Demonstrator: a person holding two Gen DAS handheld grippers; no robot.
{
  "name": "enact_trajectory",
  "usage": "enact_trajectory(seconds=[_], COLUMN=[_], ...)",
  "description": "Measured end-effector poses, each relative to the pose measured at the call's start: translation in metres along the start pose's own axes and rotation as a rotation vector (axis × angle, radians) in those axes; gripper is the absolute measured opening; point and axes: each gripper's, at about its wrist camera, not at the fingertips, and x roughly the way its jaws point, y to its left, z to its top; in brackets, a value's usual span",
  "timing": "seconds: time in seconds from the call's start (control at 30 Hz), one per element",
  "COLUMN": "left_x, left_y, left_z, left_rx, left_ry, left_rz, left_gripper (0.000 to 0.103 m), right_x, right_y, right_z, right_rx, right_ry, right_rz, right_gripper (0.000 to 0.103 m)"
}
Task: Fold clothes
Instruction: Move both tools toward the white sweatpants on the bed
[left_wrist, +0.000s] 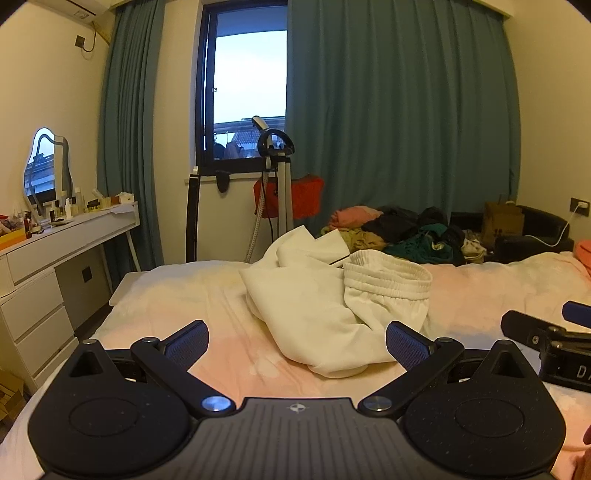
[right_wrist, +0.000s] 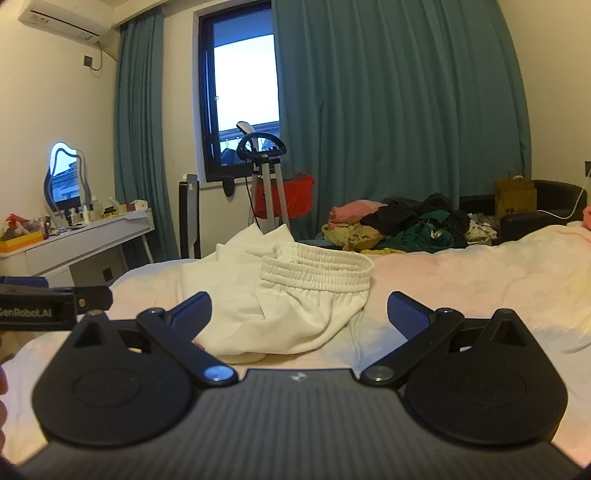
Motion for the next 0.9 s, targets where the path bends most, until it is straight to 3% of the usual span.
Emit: enact_trajectory(seconds=[0.13, 0.2, 0.3, 0.9], left_x=[-0.001, 0.012, -0.001, 0.002], left_y=[0.006, 0.009, 0.0, 0.006], left_z=[-0.001, -0.001, -0.003, -0.003], left_rx=[-0.022, -0.02, 0.015, 0.005], left_ry=[-0.019, 0.014, -0.02, 0.026], left_rz=[-0.006, -0.004, 0.018, 0.0], left_gripper=[0.103, 0.103, 0.103, 0.103], right_x=[0.005, 0.007, -0.001, -0.001], right_y=[-0.005, -0.007, 0.001, -0.004], right_z=[0.001, 0.001, 0.001, 0.0], right_rx=[0.011, 0.014, -0.016, 0.036], right_ry=[0.016, 0.022, -0.008, 0.022], right_rz=[0.005, 0.007, 0.0, 0.004], right_gripper=[0.103, 0.103, 0.103, 0.103])
